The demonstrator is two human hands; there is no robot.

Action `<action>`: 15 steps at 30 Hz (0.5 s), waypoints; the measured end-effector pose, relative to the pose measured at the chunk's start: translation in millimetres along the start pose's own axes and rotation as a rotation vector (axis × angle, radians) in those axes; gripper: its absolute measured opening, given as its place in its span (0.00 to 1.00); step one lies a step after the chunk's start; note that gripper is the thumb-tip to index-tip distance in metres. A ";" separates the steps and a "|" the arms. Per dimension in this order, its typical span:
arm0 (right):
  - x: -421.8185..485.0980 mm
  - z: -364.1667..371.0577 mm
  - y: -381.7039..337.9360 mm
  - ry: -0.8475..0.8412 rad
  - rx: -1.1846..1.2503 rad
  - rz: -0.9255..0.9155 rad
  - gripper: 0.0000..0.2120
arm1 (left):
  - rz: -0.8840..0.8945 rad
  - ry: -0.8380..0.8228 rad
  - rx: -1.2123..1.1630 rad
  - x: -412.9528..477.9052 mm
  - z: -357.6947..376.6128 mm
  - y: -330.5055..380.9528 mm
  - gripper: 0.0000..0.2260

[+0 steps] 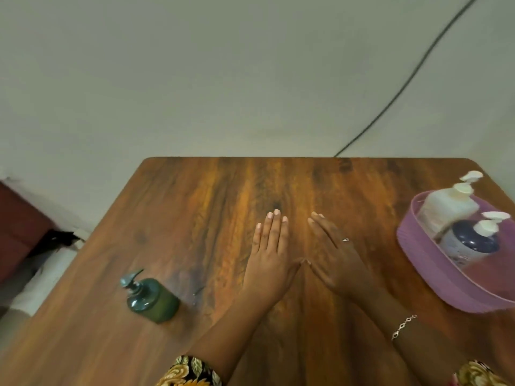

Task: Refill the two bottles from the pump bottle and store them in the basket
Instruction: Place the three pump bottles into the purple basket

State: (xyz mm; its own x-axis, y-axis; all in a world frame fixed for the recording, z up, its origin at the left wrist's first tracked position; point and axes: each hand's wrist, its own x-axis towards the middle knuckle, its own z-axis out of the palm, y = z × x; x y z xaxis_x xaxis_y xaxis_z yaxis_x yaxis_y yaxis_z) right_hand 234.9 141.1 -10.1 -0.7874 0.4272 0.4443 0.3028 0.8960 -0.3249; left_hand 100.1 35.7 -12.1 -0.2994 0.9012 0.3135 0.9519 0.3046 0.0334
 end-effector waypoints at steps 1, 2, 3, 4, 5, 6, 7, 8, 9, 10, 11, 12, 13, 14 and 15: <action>7.7 7.7 -10.7 -0.011 0.009 -0.032 0.30 | -0.027 0.013 0.009 -7.2 -3.5 -12.0 0.32; 13.5 13.5 -19.1 -0.023 0.013 -0.057 0.30 | -0.050 0.026 0.014 -12.0 -6.3 -20.3 0.31; 20.4 21.5 -29.4 -0.037 0.020 -0.081 0.30 | -0.085 0.032 0.015 -18.2 -9.3 -31.2 0.31; 25.2 27.9 -37.2 -0.049 0.028 -0.099 0.29 | -0.113 0.039 0.017 -22.5 -11.9 -39.7 0.30; 29.4 33.8 -44.8 -0.064 0.036 -0.116 0.29 | -0.135 0.040 0.024 -26.8 -14.0 -47.4 0.30; 34.7 41.6 -54.7 -0.084 0.052 -0.141 0.29 | -0.160 0.045 0.039 -33.1 -16.1 -57.9 0.30; 38.7 47.6 -62.5 -0.106 0.072 -0.159 0.29 | -0.176 0.057 0.051 -37.6 -18.5 -65.9 0.30; 42.8 55.2 -71.2 -0.126 0.104 -0.172 0.30 | -0.196 0.078 0.064 -42.6 -21.6 -75.6 0.31; 46.1 61.7 -79.1 -0.143 0.141 -0.177 0.30 | -0.214 0.105 0.070 -46.8 -25.8 -84.1 0.30; 49.0 67.6 -86.8 -0.159 0.178 -0.182 0.31 | -0.231 0.135 0.067 -50.4 -30.6 -91.8 0.30; 52.6 74.6 -96.5 -0.182 0.213 -0.195 0.31 | -0.256 0.164 0.057 -55.7 -35.9 -101.2 0.30; 55.2 80.7 -104.8 -0.202 0.239 -0.213 0.31 | -0.280 0.195 0.036 -59.8 -41.1 -109.2 0.29; 58.3 88.0 -113.2 -0.225 0.258 -0.237 0.31 | -0.308 0.226 0.010 -64.6 -46.3 -118.3 0.28; 60.9 93.9 -120.9 -0.247 0.274 -0.260 0.30 | -0.339 0.261 -0.021 -69.0 -50.5 -126.8 0.28; 63.5 99.3 -127.6 -0.269 0.293 -0.279 0.30 | -0.376 0.292 -0.053 -73.5 -53.8 -134.7 0.28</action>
State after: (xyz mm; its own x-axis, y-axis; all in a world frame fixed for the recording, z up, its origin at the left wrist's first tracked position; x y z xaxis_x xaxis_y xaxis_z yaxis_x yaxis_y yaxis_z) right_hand 93.0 41.8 -23.4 -0.9398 0.0940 0.3287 -0.0733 0.8837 -0.4624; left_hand -2.5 -88.2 11.4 -0.5998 0.6047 0.5240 0.7856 0.5696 0.2418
